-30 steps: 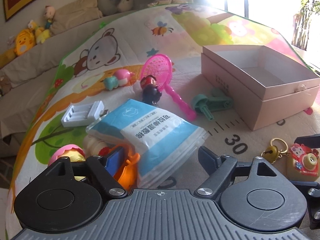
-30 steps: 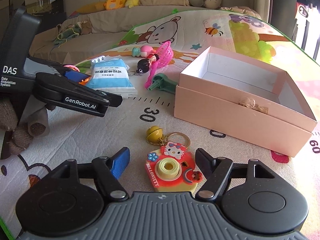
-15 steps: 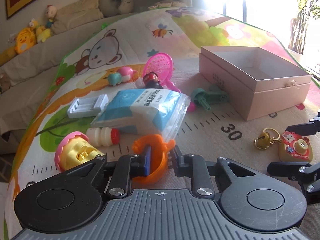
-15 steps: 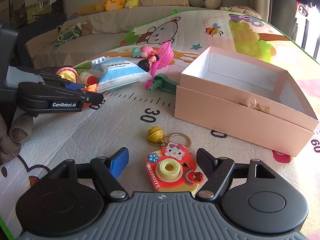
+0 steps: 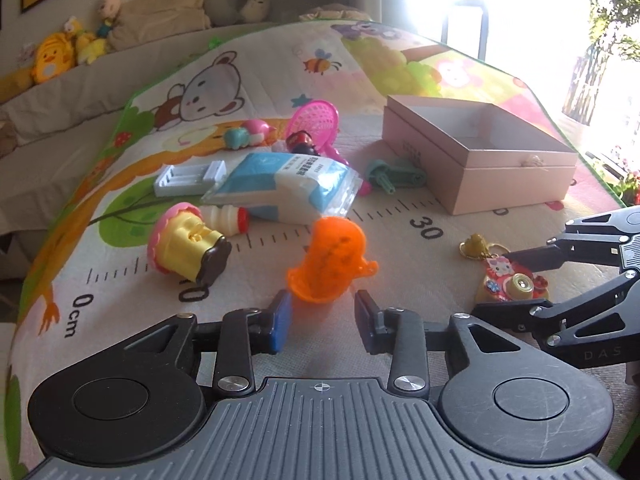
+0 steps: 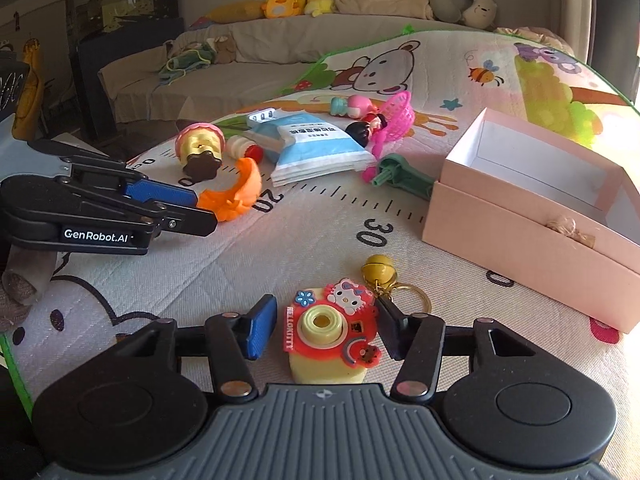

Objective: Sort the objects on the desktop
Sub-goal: 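Grasp the orange pumpkin toy with the left tool while the right grasps the Hello Kitty toy, then carry both toys into the pink box and open both tools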

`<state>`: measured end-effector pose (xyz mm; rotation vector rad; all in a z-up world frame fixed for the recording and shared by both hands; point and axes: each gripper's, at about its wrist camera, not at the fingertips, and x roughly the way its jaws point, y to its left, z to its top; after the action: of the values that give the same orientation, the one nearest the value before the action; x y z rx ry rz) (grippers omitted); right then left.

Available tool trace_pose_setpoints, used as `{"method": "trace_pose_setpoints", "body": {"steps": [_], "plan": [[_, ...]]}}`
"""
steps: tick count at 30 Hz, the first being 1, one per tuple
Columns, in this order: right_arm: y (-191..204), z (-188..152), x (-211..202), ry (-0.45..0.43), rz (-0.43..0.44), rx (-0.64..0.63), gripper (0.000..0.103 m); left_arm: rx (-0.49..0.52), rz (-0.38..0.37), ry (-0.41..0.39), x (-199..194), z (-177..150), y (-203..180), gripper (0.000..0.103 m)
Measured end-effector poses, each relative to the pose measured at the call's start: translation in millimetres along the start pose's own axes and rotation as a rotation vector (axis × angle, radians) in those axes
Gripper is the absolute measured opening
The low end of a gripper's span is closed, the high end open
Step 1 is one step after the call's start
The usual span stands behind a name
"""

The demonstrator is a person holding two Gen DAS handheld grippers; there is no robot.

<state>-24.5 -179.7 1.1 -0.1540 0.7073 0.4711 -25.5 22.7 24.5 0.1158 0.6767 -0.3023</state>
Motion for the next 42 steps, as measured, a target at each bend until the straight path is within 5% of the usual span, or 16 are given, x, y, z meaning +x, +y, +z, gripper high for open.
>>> {"method": "trace_pose_setpoints", "body": {"steps": [5, 10, 19, 22, 24, 27, 33, 37, 42], "plan": [[1, 11, -7, -0.021, -0.047, -0.022, 0.055, -0.07, 0.041, -0.011, -1, -1, 15, 0.078], [-3, 14, -13, -0.044, -0.061, -0.028, 0.064, -0.059, -0.012, -0.048, 2, 13, 6, 0.095], [-10, -4, -4, -0.004, -0.056, 0.023, 0.065, -0.02, -0.014, 0.055, 49, 28, -21, 0.086], [-10, -7, -7, -0.001, -0.057, 0.014, 0.047, -0.019, -0.006, 0.088, 59, 28, -27, 0.069], [-9, -8, -11, 0.002, -0.066, 0.002, 0.046, 0.0, 0.012, 0.082, 59, 28, -30, 0.06], [-9, -10, -21, 0.003, -0.078, -0.008, 0.044, 0.019, 0.012, 0.076, 54, 27, -32, 0.06], [-29, 0, -78, -0.067, -0.095, 0.039, 0.043, 0.101, -0.039, -0.025, 9, 33, -51, 0.06], [-46, 17, -132, -0.214, -0.161, 0.075, 0.043, 0.144, -0.105, -0.147, -25, 55, -72, 0.06], [-78, 58, -159, -0.345, -0.254, 0.073, 0.043, 0.207, -0.135, -0.217, -8, 101, -105, 0.06]]}}
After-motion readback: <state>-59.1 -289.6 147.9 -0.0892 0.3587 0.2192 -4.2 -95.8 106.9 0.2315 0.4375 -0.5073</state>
